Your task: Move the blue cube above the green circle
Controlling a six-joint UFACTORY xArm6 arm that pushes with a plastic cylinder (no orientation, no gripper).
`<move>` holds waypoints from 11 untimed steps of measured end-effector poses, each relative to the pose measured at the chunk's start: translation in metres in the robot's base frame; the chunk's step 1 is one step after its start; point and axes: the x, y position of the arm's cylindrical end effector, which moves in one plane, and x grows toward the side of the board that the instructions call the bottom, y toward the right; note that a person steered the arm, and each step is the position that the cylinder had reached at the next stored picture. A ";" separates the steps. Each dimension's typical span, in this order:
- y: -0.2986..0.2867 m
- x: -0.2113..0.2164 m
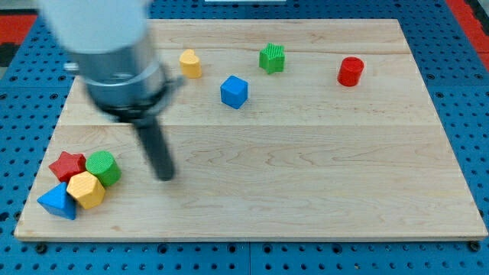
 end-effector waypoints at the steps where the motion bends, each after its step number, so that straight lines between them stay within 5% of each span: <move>1: 0.084 -0.025; 3: 0.109 -0.165; 6: -0.061 -0.104; 7: -0.090 -0.131; 11: -0.086 -0.111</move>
